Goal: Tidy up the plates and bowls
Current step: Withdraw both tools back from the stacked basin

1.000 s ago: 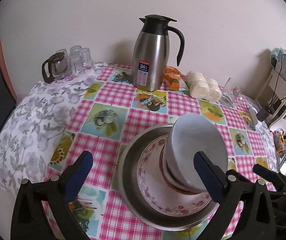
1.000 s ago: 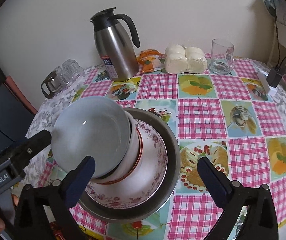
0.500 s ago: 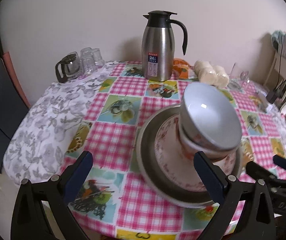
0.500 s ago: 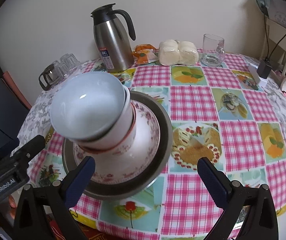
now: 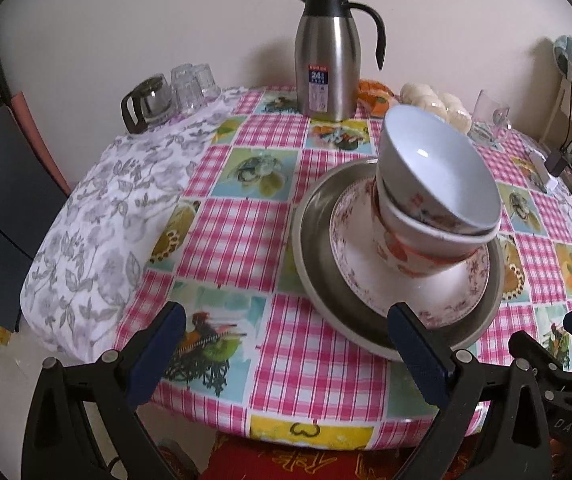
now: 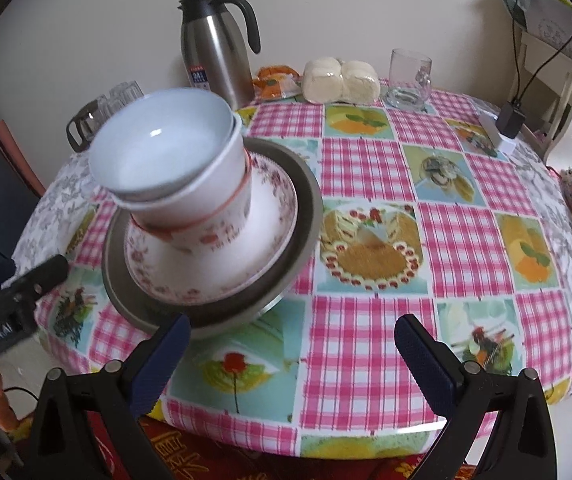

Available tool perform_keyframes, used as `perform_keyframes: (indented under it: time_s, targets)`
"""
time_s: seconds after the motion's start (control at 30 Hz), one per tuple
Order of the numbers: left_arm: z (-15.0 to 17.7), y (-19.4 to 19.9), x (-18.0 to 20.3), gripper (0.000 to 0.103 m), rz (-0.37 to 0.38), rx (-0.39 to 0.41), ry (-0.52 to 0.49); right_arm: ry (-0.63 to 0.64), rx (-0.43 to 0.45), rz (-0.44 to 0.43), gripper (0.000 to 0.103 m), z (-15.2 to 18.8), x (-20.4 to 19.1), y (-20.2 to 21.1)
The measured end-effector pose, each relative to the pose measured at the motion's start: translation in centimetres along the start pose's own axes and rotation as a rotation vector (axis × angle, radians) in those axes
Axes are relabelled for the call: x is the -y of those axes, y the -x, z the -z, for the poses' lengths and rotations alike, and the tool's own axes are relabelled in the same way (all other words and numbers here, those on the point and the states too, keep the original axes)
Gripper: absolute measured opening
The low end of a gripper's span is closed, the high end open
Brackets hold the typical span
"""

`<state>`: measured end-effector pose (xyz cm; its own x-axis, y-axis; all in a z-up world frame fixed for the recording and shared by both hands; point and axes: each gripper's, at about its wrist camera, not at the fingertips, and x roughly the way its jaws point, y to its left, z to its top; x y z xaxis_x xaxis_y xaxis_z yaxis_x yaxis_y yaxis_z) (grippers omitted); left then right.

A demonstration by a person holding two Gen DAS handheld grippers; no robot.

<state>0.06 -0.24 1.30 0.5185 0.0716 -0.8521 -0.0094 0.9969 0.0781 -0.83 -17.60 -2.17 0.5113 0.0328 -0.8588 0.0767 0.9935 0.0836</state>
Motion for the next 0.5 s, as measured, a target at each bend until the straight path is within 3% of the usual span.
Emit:
perform_keyframes:
  time_s: [0.5]
  targets:
    - [1.4, -0.3, 0.8, 0.101, -0.018, -0.063, -0.065, -0.031, -0.02, 0.013, 0.103, 1.7, 0.9, 0.3]
